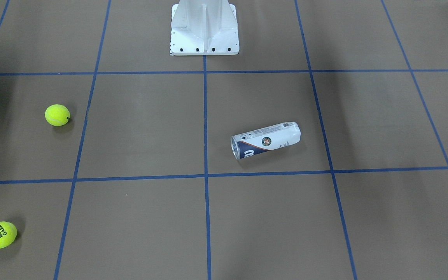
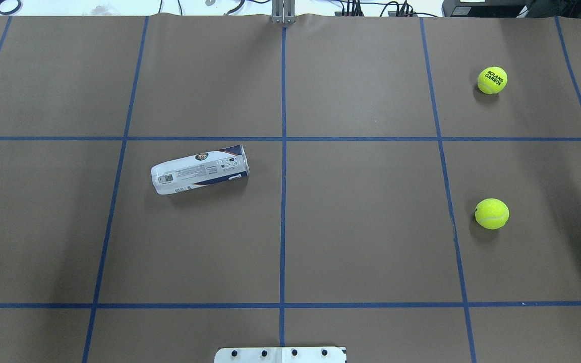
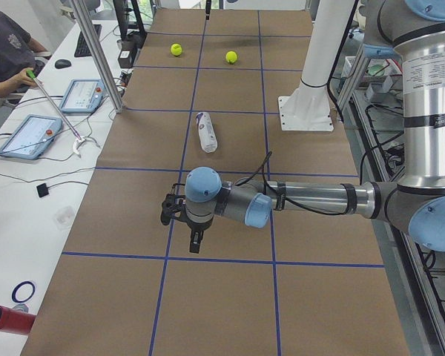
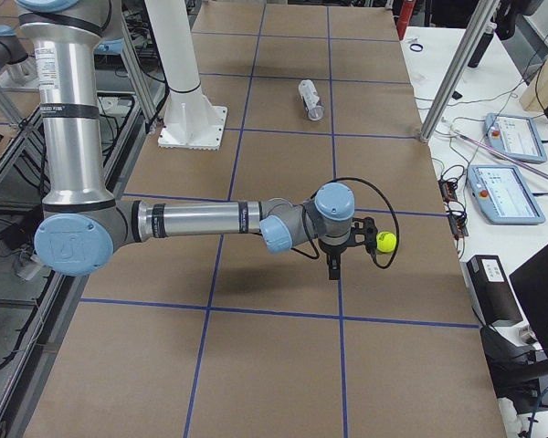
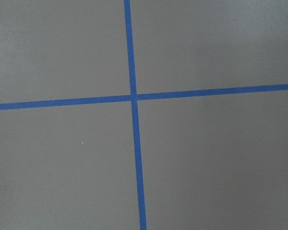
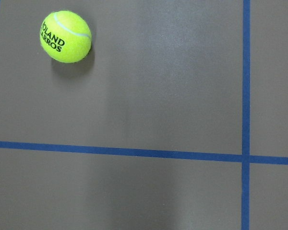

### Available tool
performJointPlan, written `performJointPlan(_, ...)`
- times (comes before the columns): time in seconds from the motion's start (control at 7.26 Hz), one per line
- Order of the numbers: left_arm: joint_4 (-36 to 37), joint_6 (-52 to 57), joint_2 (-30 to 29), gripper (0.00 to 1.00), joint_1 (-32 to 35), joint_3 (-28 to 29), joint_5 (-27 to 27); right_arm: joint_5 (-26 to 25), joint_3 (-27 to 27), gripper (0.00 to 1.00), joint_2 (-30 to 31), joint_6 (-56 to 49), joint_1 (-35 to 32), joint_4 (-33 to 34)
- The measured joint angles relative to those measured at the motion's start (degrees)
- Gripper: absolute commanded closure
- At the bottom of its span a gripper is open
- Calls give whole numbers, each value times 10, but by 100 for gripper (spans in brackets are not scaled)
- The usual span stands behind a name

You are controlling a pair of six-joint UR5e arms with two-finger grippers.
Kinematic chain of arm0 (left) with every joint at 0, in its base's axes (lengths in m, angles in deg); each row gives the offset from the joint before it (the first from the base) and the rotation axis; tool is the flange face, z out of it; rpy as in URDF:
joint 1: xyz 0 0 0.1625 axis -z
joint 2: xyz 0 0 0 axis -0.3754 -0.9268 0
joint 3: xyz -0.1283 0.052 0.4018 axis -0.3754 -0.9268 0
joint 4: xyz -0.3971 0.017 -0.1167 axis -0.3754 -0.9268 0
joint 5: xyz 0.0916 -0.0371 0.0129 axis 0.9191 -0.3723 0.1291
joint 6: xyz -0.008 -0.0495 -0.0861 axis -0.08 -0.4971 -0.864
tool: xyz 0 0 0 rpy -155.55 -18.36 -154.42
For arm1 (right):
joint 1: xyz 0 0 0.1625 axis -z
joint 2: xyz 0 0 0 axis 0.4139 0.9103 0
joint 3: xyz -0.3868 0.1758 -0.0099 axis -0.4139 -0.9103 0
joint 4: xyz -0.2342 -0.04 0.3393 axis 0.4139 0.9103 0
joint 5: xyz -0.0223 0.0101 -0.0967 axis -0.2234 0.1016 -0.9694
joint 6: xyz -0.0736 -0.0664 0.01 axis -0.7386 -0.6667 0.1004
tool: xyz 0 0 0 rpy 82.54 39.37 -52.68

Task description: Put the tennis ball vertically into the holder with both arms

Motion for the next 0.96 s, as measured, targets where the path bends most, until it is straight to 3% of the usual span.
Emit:
performJointPlan(0.55,6,2,-6,0,-4,-3,-22,0,40,1,0,-34,-19,95)
performJointPlan(0.96,-12,-36,-8,0,-8,-21,-98,1,56,1,5,-64,-30,102)
